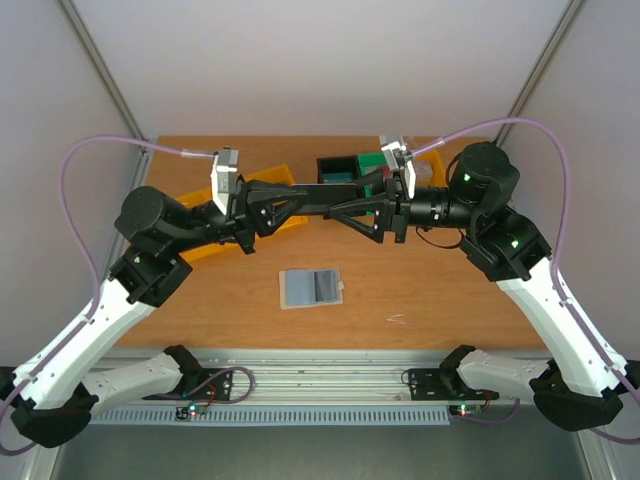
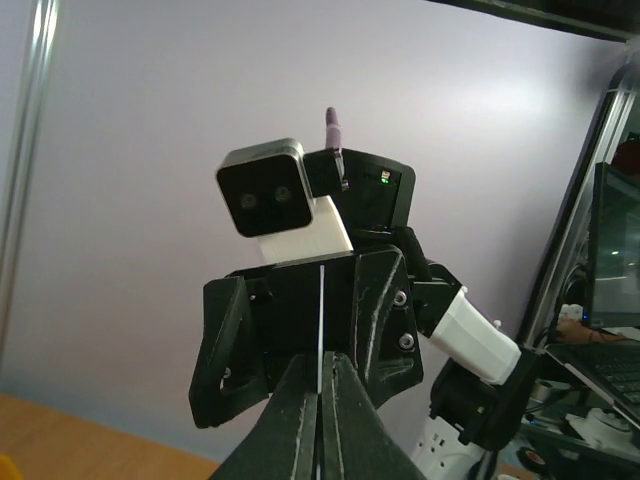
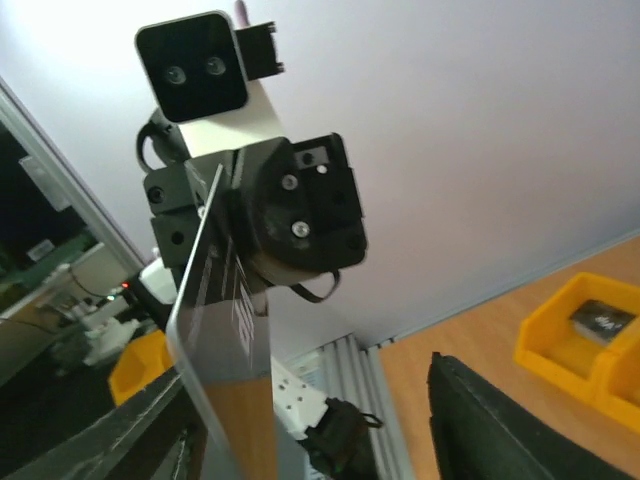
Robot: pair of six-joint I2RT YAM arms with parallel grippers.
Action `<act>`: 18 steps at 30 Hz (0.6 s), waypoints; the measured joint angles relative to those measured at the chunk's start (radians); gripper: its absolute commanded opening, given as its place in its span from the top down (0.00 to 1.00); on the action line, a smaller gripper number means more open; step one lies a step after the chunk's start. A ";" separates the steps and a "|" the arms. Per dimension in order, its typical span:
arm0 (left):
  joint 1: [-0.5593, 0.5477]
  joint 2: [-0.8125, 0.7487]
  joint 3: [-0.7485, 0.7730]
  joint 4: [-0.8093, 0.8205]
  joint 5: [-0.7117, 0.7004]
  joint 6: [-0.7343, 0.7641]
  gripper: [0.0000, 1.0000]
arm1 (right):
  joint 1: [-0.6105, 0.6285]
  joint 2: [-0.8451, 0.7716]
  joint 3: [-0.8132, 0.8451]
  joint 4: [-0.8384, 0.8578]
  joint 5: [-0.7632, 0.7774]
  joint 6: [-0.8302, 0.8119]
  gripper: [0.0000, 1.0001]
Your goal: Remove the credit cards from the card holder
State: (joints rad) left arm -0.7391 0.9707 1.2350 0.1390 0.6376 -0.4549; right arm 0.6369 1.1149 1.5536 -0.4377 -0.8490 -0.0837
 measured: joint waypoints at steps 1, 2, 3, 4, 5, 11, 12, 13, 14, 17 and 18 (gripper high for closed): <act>0.000 0.006 0.000 0.000 0.005 -0.012 1.00 | 0.007 0.004 -0.009 0.017 -0.006 0.006 0.78; 0.000 0.012 0.000 0.000 0.012 -0.025 1.00 | 0.012 0.006 -0.013 0.031 -0.010 0.010 0.92; 0.000 0.016 0.000 0.000 0.016 -0.037 1.00 | 0.015 0.007 -0.014 0.041 -0.013 0.014 0.98; 0.000 0.018 0.000 0.000 0.019 -0.045 1.00 | 0.015 0.006 -0.014 0.050 -0.015 0.015 0.99; 0.002 0.020 0.000 0.000 0.017 -0.054 1.00 | 0.015 0.003 -0.014 0.056 -0.021 0.015 0.99; 0.004 0.000 -0.040 -0.011 -0.011 -0.044 0.45 | 0.025 -0.018 0.001 -0.028 0.027 -0.038 0.99; 0.008 -0.013 -0.057 -0.024 -0.021 -0.033 0.40 | 0.025 -0.017 0.018 -0.068 0.044 -0.058 0.99; 0.014 -0.026 -0.074 -0.042 -0.026 -0.017 0.38 | 0.024 -0.014 0.044 -0.124 0.067 -0.084 0.99; 0.019 -0.037 -0.087 -0.064 -0.026 0.007 0.37 | 0.024 -0.008 0.080 -0.199 0.090 -0.118 0.99; 0.034 -0.065 -0.094 -0.192 -0.024 0.147 0.37 | 0.025 0.031 0.214 -0.450 0.154 -0.240 0.99; 0.038 -0.072 -0.086 -0.254 -0.019 0.215 0.37 | 0.029 0.043 0.249 -0.518 0.171 -0.274 0.99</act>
State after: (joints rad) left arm -0.7013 0.8989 1.1488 -0.1146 0.6186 -0.2398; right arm 0.6655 1.1584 1.8027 -0.9554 -0.6785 -0.3576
